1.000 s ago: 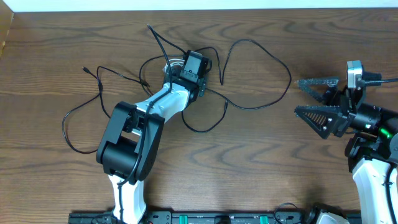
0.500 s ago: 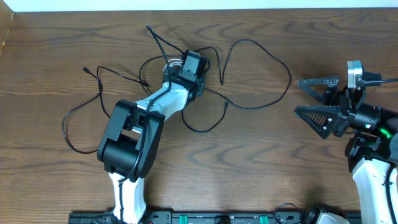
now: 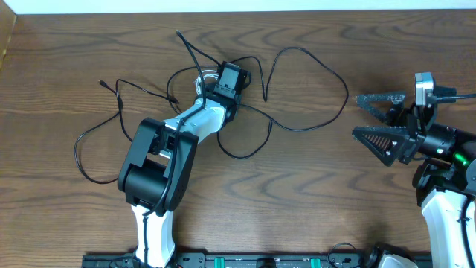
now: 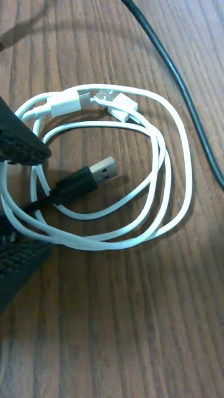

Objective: Untangle cables

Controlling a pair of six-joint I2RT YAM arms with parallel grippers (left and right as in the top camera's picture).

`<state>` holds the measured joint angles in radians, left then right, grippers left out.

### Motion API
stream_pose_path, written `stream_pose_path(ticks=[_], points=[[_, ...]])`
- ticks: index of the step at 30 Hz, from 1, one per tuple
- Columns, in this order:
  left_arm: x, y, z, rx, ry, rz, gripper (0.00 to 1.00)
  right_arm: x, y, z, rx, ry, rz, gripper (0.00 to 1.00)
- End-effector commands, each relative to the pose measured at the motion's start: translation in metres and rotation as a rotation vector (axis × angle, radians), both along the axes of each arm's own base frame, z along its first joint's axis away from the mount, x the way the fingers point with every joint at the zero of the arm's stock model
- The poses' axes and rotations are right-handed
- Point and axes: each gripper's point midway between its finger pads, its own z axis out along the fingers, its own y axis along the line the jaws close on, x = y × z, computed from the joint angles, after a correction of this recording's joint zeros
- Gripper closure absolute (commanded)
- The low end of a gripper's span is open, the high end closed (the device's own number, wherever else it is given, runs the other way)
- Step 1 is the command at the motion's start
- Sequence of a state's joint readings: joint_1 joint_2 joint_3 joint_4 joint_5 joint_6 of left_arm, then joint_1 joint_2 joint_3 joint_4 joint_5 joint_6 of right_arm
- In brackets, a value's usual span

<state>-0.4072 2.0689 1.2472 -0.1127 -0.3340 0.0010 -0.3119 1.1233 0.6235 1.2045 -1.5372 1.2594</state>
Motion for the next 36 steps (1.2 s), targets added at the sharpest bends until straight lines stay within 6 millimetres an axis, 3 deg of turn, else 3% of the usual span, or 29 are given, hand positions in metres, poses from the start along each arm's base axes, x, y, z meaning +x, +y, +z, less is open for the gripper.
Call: stream_pose_path(ticks=[1, 6, 8, 9, 24, 29, 36], points=[[-0.004, 0.005, -0.015, 0.016, 0.040, 0.001, 0.62, 0.002, -0.002, 0.004, -0.005, -0.032, -0.014, 0.01], [-0.004, 0.005, -0.015, 0.016, 0.039, 0.001, 0.72, 0.002, -0.002, 0.004, -0.005, -0.032, -0.014, 0.01], [-0.004, 0.005, -0.015, 0.016, 0.039, 0.002, 0.81, 0.002, -0.002, 0.004, -0.005, -0.032, -0.014, 0.01], [-0.004, 0.005, -0.015, 0.016, 0.038, 0.002, 0.92, 0.002, -0.002, 0.004, -0.005, -0.032, -0.014, 0.01], [0.001, 0.005, -0.008, 0.014, 0.009, 0.007, 0.92, 0.002, -0.002, 0.004, -0.005, -0.032, -0.014, 0.01], [0.011, 0.004, 0.027, 0.001, -0.072, 0.020, 0.92, 0.002, -0.002, 0.004, -0.005, -0.032, -0.014, 0.01], [0.029, -0.003, 0.117, -0.098, -0.296, 0.028, 0.93, 0.002, -0.002, 0.004, -0.005, -0.031, -0.014, 0.01]])
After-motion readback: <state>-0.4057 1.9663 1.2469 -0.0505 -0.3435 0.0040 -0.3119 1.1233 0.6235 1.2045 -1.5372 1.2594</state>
